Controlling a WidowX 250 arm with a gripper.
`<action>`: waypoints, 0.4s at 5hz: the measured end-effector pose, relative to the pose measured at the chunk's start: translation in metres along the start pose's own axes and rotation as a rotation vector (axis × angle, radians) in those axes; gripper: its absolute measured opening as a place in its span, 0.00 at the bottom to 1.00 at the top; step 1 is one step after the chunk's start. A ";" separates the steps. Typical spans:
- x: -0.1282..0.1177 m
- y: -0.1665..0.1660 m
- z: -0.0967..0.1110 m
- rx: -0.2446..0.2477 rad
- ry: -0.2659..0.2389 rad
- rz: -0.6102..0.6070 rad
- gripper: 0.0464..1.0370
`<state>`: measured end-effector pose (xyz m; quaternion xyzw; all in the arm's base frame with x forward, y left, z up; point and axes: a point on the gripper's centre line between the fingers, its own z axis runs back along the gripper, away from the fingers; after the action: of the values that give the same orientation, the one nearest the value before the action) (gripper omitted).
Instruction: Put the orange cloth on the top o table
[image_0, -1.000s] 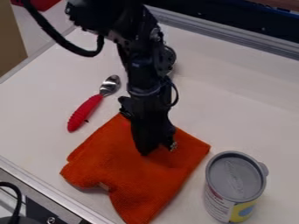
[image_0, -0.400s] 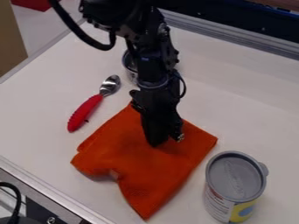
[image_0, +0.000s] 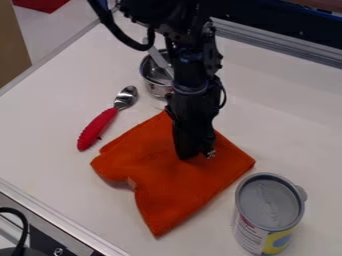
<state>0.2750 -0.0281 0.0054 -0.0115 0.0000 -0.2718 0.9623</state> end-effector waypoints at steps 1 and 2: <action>0.009 -0.005 0.000 -0.002 -0.023 -0.050 0.01; 0.026 -0.007 0.000 -0.026 -0.049 -0.013 0.01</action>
<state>0.2933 -0.0478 0.0058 -0.0308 -0.0200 -0.2778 0.9599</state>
